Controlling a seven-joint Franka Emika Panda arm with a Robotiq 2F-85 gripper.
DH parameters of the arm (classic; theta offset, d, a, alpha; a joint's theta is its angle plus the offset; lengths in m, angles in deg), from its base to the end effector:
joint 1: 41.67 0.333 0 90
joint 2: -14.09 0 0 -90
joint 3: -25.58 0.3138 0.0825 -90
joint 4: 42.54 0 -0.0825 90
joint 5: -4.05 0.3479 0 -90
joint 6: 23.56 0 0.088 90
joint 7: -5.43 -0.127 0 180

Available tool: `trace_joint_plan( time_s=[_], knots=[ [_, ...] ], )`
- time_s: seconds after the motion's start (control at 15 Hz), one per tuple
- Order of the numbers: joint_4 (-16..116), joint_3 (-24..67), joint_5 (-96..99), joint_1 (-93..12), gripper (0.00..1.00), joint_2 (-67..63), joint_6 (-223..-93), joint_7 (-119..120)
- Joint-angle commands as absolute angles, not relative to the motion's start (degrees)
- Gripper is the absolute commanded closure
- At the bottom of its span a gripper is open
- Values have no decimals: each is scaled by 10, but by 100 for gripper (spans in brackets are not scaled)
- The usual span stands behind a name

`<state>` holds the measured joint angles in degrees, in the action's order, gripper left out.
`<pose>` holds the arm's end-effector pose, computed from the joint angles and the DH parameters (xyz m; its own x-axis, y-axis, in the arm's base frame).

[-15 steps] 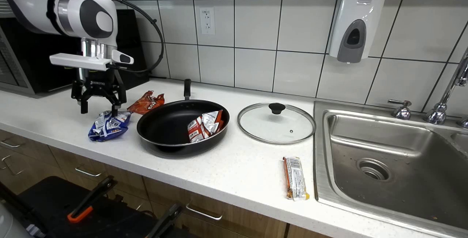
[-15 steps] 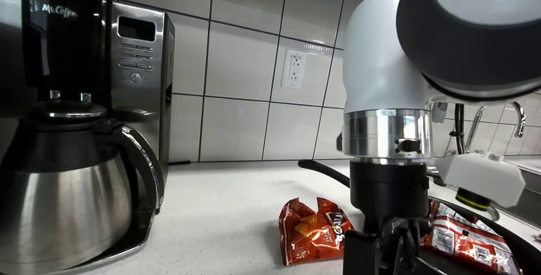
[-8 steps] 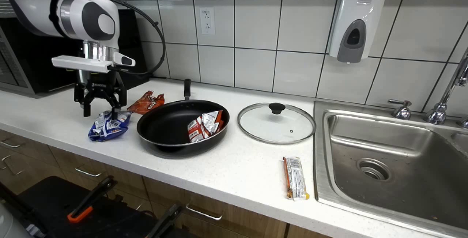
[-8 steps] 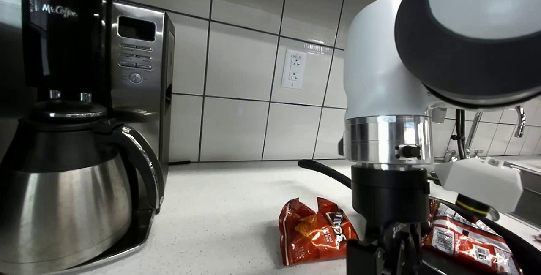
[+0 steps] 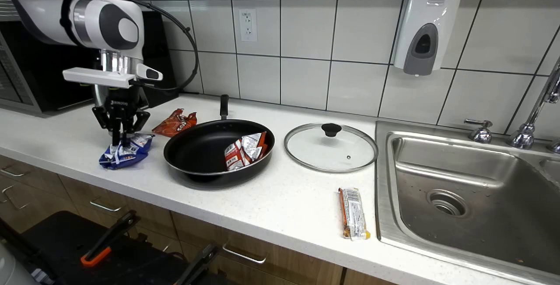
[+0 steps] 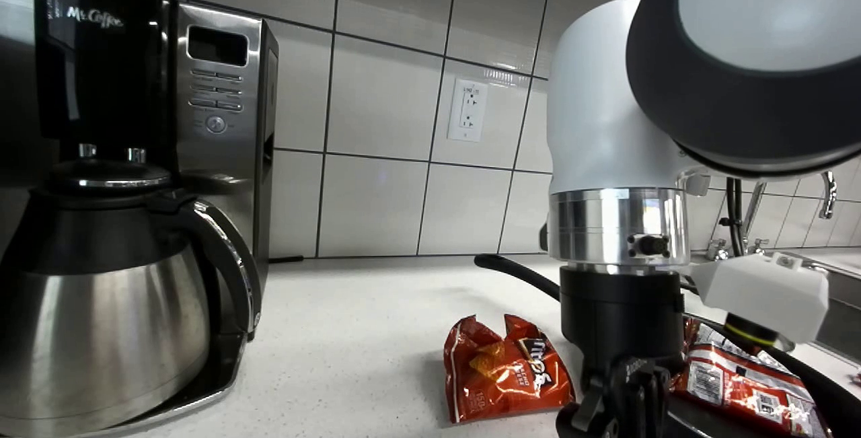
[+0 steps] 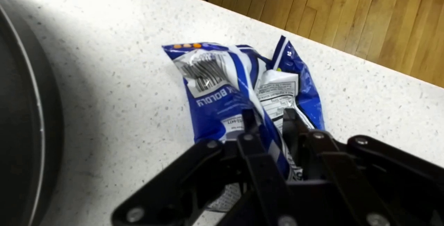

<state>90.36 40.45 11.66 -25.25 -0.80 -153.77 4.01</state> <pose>0.3906 0.2477 0.2217 0.8603 0.4082 -0.3054 0.3873 -0.9129 -0.1292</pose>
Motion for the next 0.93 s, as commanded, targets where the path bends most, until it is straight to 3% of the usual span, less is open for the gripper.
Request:
trace_joint_plan(
  time_s=[0.0, 0.87],
  knots=[
    [904, 405, 121, -257, 100, -4, -1536, 27],
    [902, 411, 144, -261, 100, 35, -1543, 52]
  ],
)
